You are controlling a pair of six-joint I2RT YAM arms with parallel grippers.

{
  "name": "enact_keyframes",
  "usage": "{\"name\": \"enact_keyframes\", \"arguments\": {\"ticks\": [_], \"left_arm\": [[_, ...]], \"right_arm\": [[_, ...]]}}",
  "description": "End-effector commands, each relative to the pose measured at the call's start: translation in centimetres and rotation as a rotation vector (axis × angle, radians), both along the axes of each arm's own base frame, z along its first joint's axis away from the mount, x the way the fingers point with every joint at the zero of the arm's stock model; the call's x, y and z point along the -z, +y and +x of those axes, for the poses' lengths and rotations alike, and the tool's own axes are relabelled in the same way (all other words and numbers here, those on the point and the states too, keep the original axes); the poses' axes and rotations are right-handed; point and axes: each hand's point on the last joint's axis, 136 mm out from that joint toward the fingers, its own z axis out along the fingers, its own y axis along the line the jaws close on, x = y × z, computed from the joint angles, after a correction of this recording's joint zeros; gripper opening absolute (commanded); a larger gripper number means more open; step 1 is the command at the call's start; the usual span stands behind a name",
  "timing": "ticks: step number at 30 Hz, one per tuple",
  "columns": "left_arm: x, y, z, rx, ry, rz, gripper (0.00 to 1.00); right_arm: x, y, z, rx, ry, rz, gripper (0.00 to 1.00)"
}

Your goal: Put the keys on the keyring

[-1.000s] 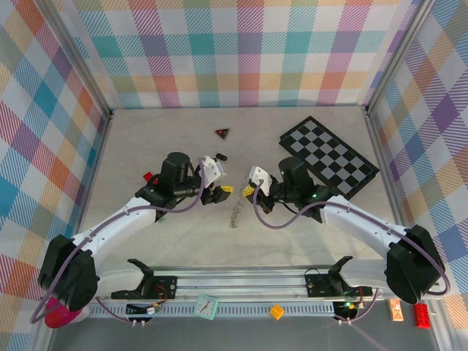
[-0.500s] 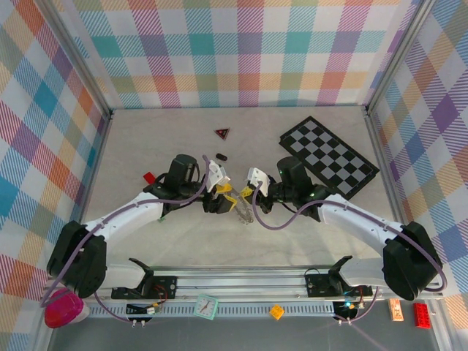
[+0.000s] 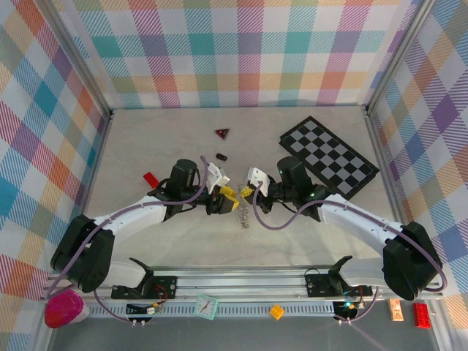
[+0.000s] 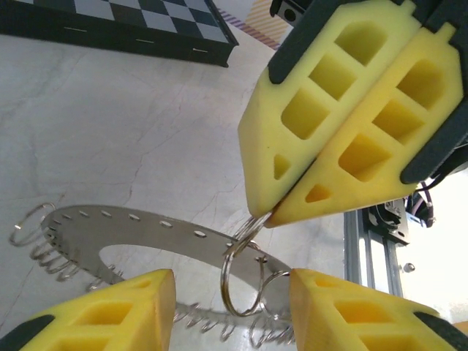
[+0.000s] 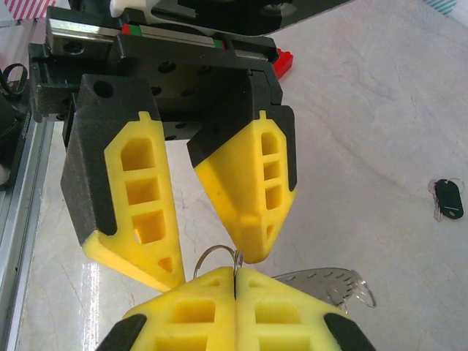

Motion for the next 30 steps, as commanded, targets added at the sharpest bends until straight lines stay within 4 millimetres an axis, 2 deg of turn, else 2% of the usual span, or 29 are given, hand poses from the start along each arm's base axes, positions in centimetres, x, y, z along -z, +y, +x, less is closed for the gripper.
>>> {"name": "enact_keyframes", "arguments": {"ticks": [1, 18, 30], "left_arm": [[-0.7, -0.3, -0.6, 0.039, -0.03, -0.049, 0.43], [-2.6, -0.5, -2.0, 0.093, -0.135, -0.104, 0.33], [-1.9, -1.1, -4.2, 0.188, -0.066, -0.113, 0.29]], "right_arm": [[-1.5, 0.8, 0.1, -0.033, -0.029, 0.047, 0.0], [-1.4, 0.8, 0.2, -0.029, -0.016, 0.043, 0.0], [-1.5, 0.9, 0.1, -0.03, -0.01, 0.051, 0.0]]}}
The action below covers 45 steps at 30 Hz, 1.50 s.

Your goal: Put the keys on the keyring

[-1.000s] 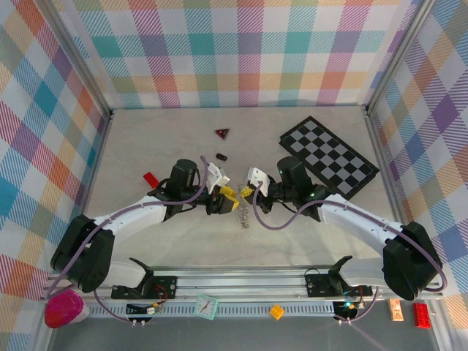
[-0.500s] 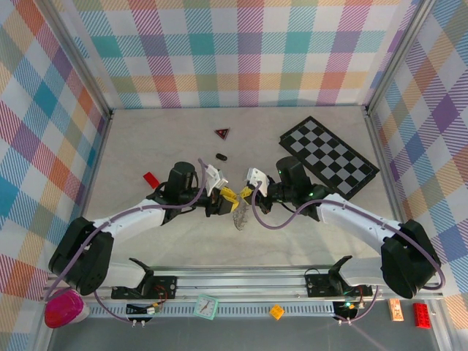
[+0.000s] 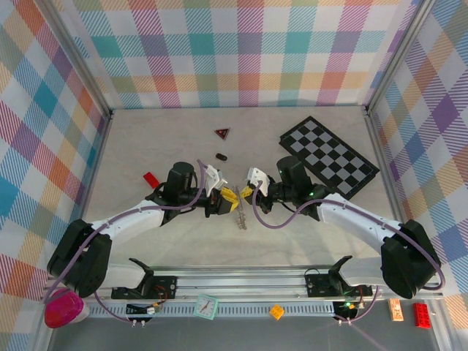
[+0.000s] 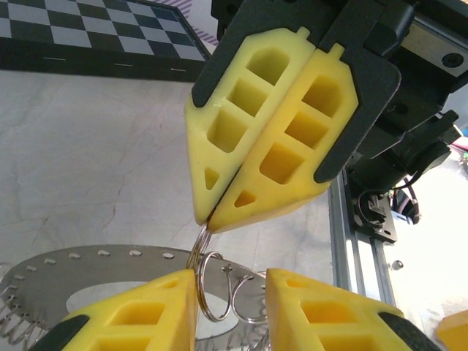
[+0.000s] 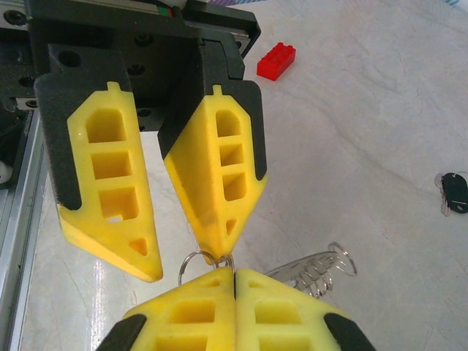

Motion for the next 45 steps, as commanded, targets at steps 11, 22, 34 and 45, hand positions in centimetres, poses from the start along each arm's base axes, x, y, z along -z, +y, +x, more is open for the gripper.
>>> {"name": "enact_keyframes", "arguments": {"ticks": [11, 22, 34, 45], "left_arm": [[-1.7, -1.9, -3.9, 0.174, -0.02, -0.088, 0.29], [-2.1, 0.6, -4.1, 0.059, -0.203, 0.023, 0.32], [0.4, 1.3, 1.3, -0.095, -0.435, 0.183, 0.39], [1.8, 0.3, 1.9, -0.036, -0.402, 0.169, 0.39]], "right_arm": [[-2.3, 1.0, 0.4, -0.013, -0.007, 0.077, 0.0], [-1.7, 0.4, 0.2, -0.003, -0.02, 0.043, 0.0], [-1.3, 0.6, 0.0, -0.023, -0.002, 0.031, 0.0], [-0.4, 0.0, 0.8, 0.038, 0.012, -0.007, 0.0]]}}
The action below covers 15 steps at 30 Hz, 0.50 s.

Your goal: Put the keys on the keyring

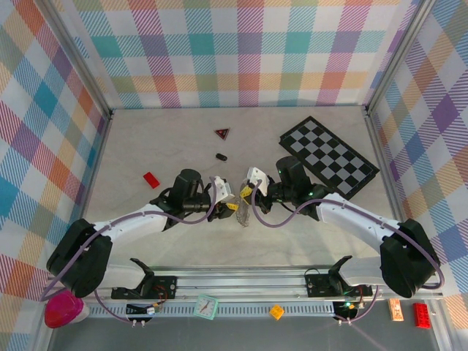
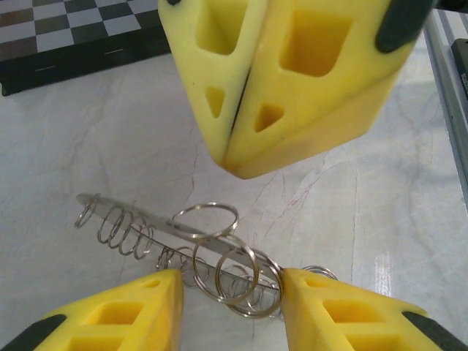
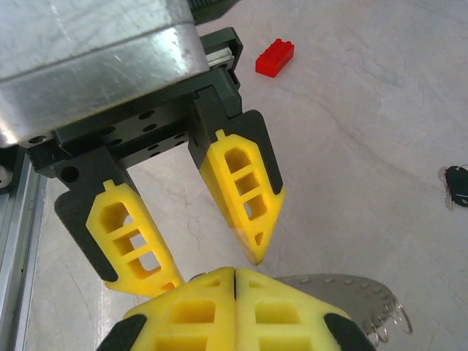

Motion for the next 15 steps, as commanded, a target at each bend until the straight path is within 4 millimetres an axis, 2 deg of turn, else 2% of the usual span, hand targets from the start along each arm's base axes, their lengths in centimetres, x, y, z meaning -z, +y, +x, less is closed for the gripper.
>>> {"name": "enact_keyframes", "arguments": {"ticks": [1, 4, 10, 12, 15], "left_arm": [[-1.4, -0.1, 0.1, 0.025, -0.051, -0.033, 0.39], [-0.7, 0.2, -0.2, 0.025, -0.029, -0.01, 0.36], [0.1, -0.1, 0.3, 0.025, -0.013, -0.004, 0.31], [0.4, -0.3, 0.3, 0.029, -0.003, 0.0, 0.3], [0.6, -0.3, 0.4, 0.028, 0.007, 0.005, 0.28]], "right_arm": [[-0.7, 0.0, 0.8, 0.037, -0.004, -0.008, 0.0], [-0.4, -0.8, 1.9, 0.138, 0.053, -0.029, 0.03], [0.5, -1.4, 2.5, 0.279, 0.235, -0.001, 0.09], [1.1, -1.6, 3.1, 0.388, 0.384, 0.023, 0.23], [1.9, -1.2, 3.1, 0.484, 0.678, 0.057, 0.25]]}}
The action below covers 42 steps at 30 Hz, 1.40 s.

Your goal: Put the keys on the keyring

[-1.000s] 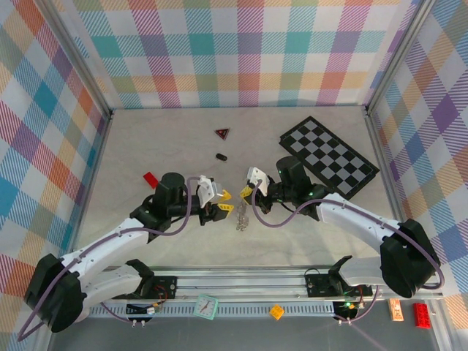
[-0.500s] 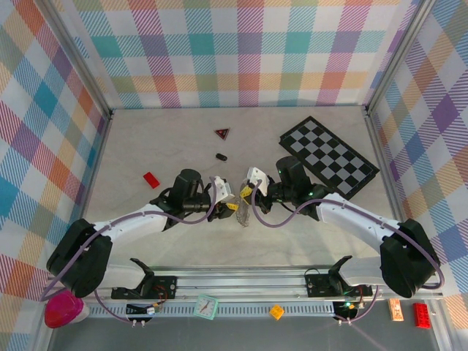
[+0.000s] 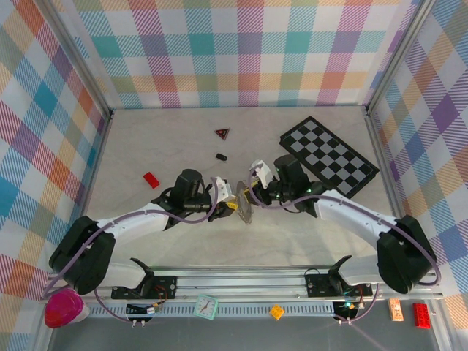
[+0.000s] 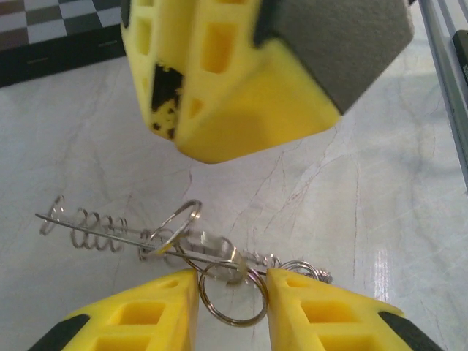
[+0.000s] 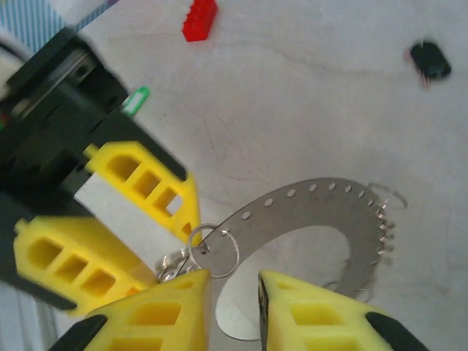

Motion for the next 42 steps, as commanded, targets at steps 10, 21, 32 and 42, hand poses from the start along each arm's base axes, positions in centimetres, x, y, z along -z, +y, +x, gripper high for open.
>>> {"name": "enact_keyframes", "arguments": {"ticks": [10, 21, 32, 42], "left_arm": [[0.1, -0.2, 0.5, 0.01, 0.002, 0.0, 0.2], [-0.6, 1.5, 2.2, -0.152, 0.011, -0.029, 0.17], [3.7, 6.8, 4.0, -0.69, 0.468, 0.16, 0.32], [8.4, 5.4, 3.6, -0.811, 0.759, 0.097, 0.34]], "right_arm": [[-0.8, 0.8, 0.5, 0.362, 0.653, 0.292, 0.49], [2.5, -2.7, 0.2, 0.536, 0.649, 0.087, 0.44], [3.2, -4.9, -0.1, 0.541, 0.542, -0.049, 0.42], [3.2, -4.6, -0.5, 0.512, 0.546, -0.043, 0.4]]}}
